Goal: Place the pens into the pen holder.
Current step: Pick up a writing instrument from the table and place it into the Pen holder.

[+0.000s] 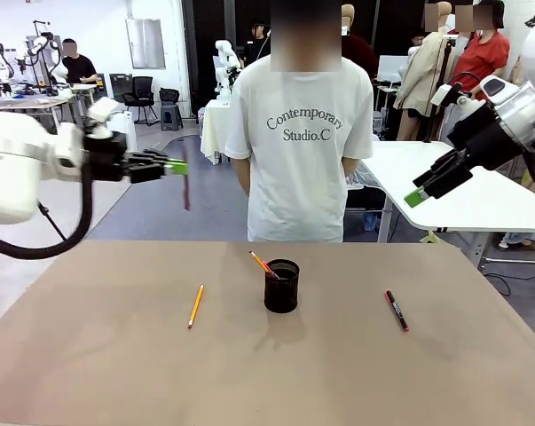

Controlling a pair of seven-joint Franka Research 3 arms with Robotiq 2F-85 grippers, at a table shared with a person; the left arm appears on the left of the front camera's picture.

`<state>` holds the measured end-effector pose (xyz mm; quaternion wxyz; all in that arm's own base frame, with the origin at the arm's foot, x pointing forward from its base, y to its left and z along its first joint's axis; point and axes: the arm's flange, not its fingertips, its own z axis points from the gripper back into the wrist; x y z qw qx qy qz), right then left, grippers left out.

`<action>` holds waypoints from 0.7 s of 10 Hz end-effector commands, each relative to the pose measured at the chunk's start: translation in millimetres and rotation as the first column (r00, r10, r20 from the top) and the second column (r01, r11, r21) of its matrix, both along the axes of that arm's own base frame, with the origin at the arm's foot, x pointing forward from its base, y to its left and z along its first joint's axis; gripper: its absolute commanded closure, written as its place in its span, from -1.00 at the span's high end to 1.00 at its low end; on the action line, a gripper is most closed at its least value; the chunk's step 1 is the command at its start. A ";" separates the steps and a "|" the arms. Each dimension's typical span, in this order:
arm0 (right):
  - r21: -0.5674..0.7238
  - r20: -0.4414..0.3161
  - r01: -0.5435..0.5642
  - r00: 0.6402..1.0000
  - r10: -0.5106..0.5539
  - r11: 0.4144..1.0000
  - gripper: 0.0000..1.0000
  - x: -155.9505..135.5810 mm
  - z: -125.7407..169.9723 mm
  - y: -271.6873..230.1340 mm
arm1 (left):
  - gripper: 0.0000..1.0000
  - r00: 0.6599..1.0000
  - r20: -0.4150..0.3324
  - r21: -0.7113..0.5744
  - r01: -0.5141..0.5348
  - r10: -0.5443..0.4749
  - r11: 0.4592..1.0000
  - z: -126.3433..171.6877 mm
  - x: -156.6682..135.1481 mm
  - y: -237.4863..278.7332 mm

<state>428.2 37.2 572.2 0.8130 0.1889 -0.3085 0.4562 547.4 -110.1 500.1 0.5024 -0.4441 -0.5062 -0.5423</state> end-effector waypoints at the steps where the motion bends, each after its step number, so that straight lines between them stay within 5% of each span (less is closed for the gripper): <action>1: 0.011 0.007 0.001 1.000 -0.001 1.000 1.00 0.6 1.2 -0.1 | -1.00 0.999 0.003 -0.039 0.038 -0.038 0.999 -12.7 0.3 -41.2; 4: 0.011 0.007 0.001 1.000 -0.001 1.000 1.00 0.6 1.2 -0.1 | -1.00 0.993 0.019 -0.026 0.118 -0.117 0.993 -49.7 13.3 -117.6; 7: 0.011 0.007 0.001 1.000 -0.001 1.000 1.00 0.6 1.2 -0.1 | -1.00 0.996 0.029 -0.019 0.081 -0.080 0.997 -76.7 18.7 -164.0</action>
